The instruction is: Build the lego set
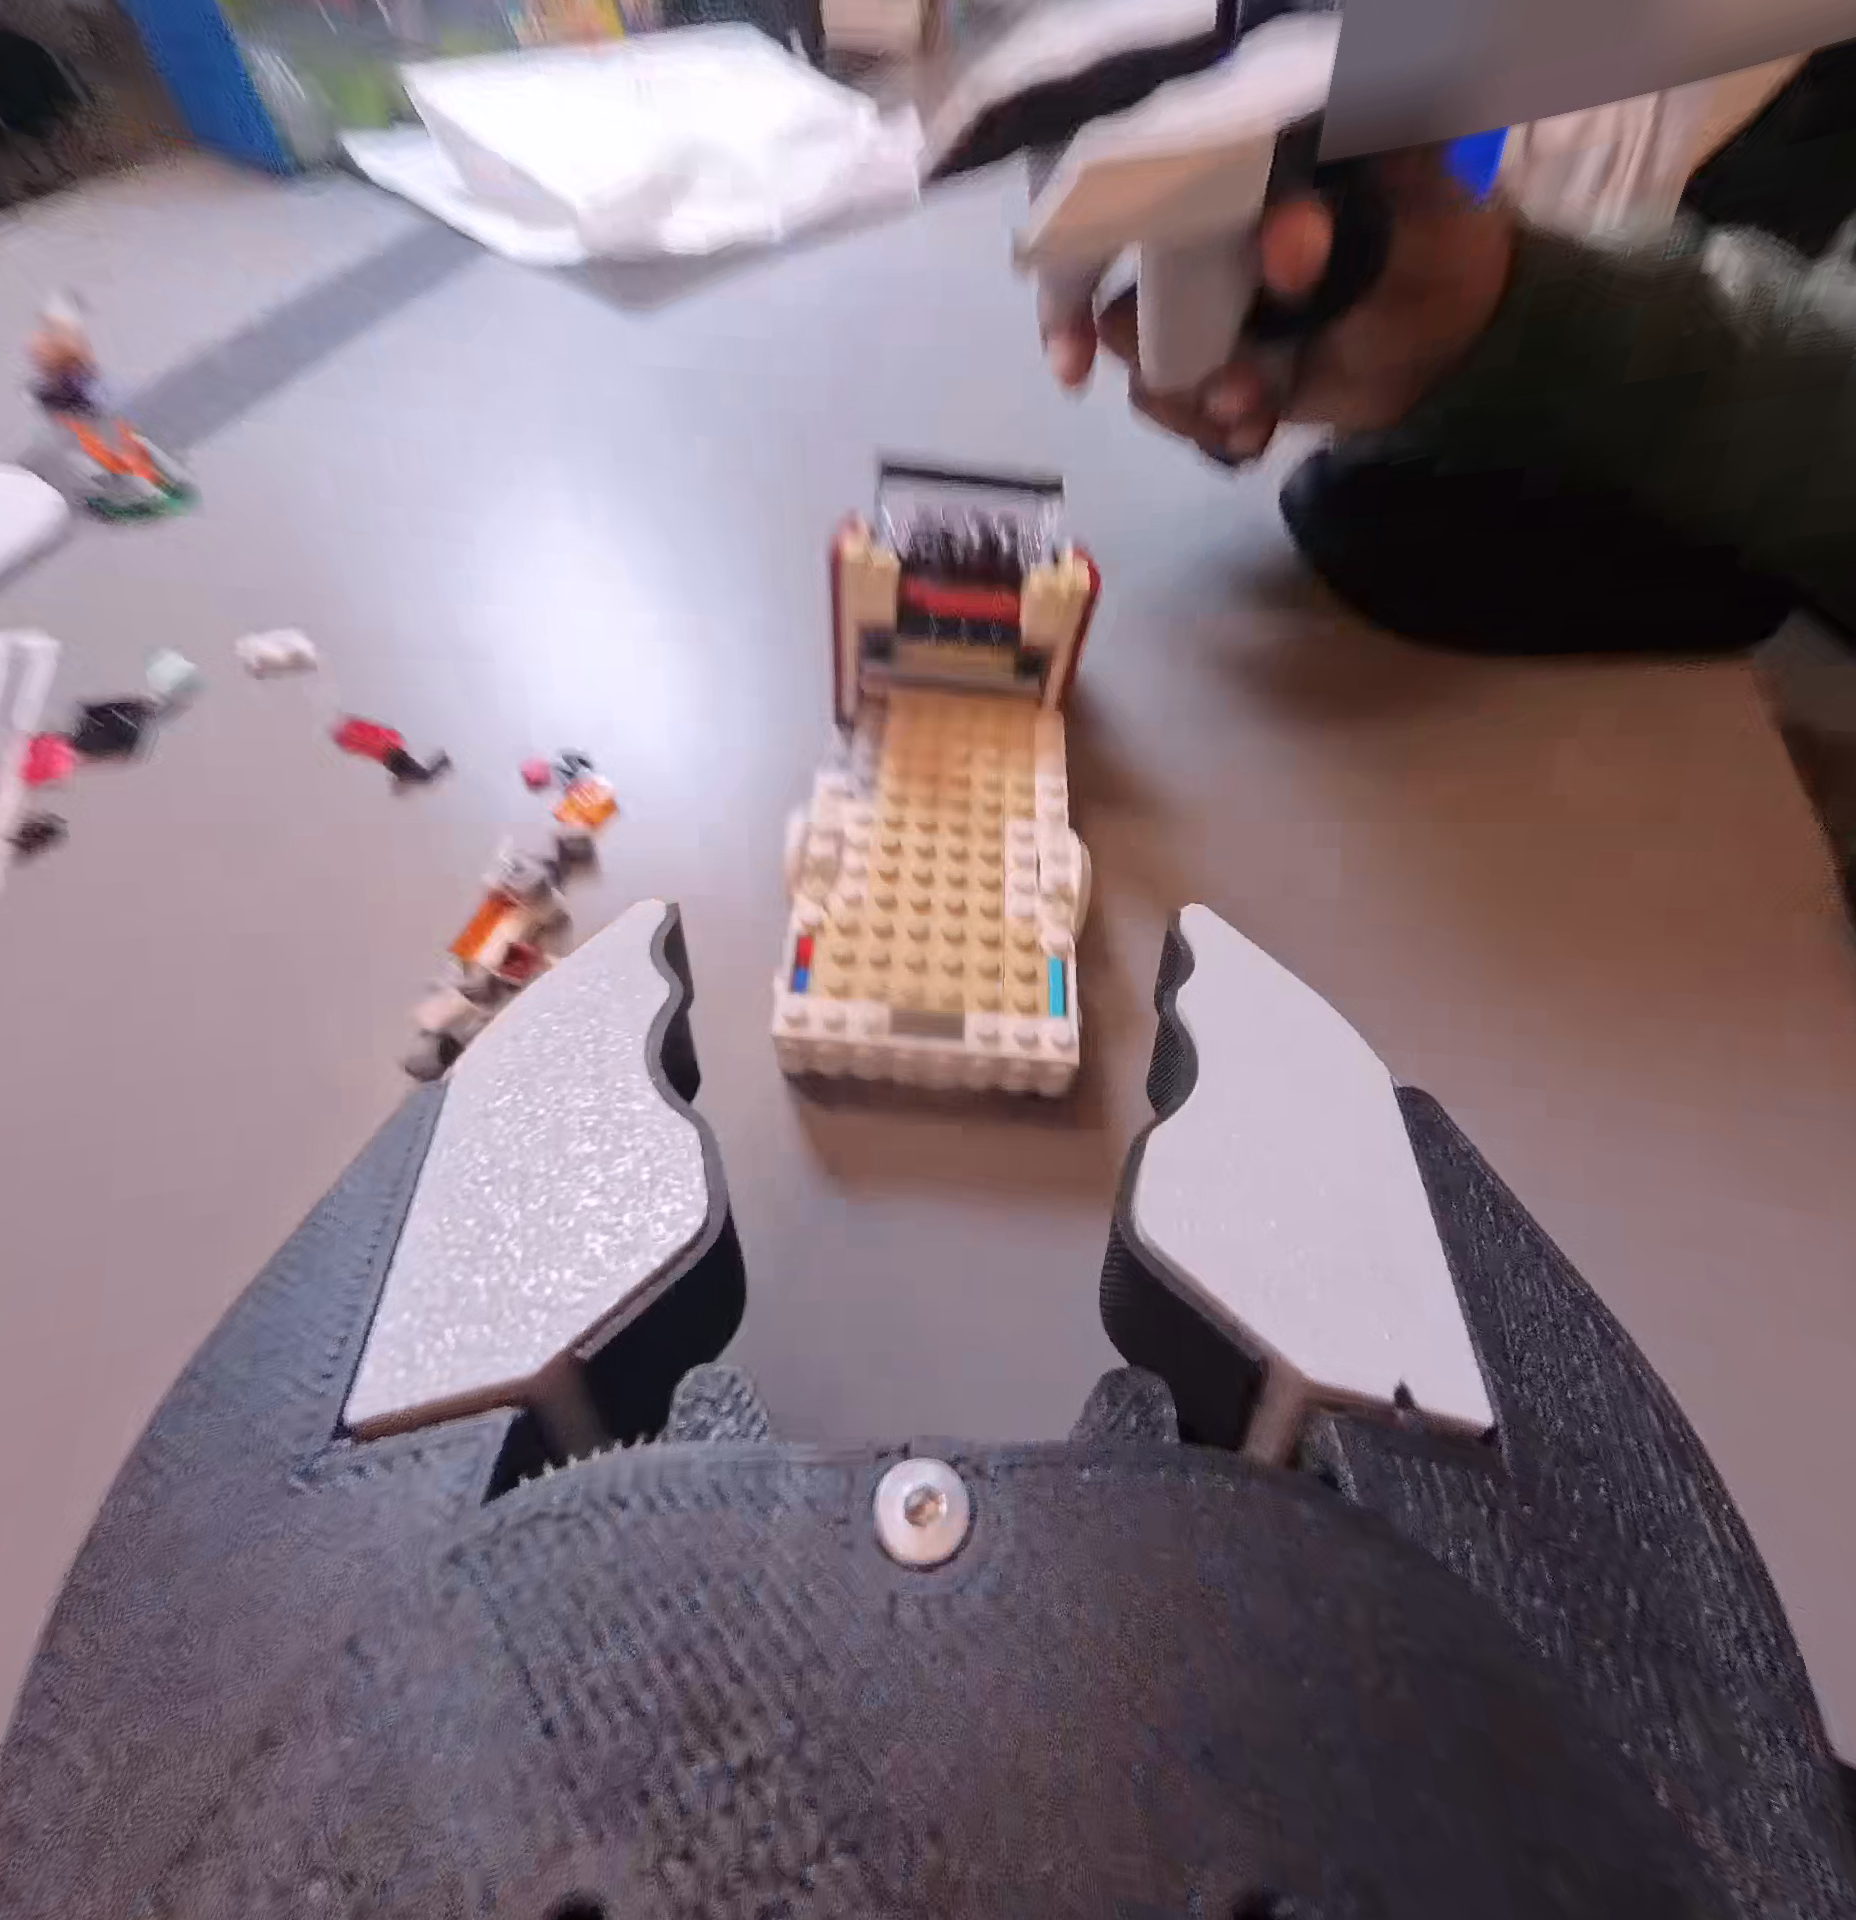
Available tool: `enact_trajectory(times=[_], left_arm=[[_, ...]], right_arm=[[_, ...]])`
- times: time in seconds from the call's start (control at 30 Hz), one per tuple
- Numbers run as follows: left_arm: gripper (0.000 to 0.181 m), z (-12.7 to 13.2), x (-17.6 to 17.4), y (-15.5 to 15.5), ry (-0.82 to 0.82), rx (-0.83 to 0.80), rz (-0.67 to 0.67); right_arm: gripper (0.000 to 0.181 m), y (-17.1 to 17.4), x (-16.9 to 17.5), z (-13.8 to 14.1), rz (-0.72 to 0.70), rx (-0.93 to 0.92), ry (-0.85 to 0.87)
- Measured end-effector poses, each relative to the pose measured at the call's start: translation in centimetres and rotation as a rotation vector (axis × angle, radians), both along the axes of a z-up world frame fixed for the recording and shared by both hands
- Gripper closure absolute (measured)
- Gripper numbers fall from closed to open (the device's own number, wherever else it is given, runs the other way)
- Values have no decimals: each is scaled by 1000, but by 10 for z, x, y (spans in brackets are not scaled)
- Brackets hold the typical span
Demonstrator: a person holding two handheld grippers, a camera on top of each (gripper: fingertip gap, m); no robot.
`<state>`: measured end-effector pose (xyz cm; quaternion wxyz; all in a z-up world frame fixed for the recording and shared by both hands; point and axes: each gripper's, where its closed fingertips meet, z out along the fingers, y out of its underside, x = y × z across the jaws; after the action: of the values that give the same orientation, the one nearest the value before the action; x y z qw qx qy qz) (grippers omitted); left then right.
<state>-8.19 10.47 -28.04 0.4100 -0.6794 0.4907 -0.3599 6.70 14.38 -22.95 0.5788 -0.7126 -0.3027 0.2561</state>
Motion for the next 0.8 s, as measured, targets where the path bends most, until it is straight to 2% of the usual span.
enact_trajectory(times=[0.03, 0.13, 0.23, 0.3, 0.43, 0.57, 0.7, 0.8], left_arm=[[100, 15, -3, 7, -80, 25, 32], [130, 48, -19, 30, -242, 112, 166], [167, 65, -37, 54, -259, 248, 316], [180, 73, -45, 72, -229, 303, 398], [181, 99, -50, 103, -246, 352, 511], [181, 134, -57, 135, -320, 454, 637], [181, 167, -58, 170, -432, 466, 716], [181, 179, -56, 194, -466, 489, 757]], right_arm=[[144, 3, 1, 3, -11, 12, 7], [147, 20, -3, 15, -23, 72, -15], [155, 52, -19, 31, -3, 166, -124], [158, 82, -34, 48, 8, 244, -193], [158, 144, -65, 85, 12, 314, -195], [163, 197, -86, 116, -60, 392, -148], [167, 228, -97, 136, -135, 384, 0], [170, 244, -103, 147, -156, 379, 95]])
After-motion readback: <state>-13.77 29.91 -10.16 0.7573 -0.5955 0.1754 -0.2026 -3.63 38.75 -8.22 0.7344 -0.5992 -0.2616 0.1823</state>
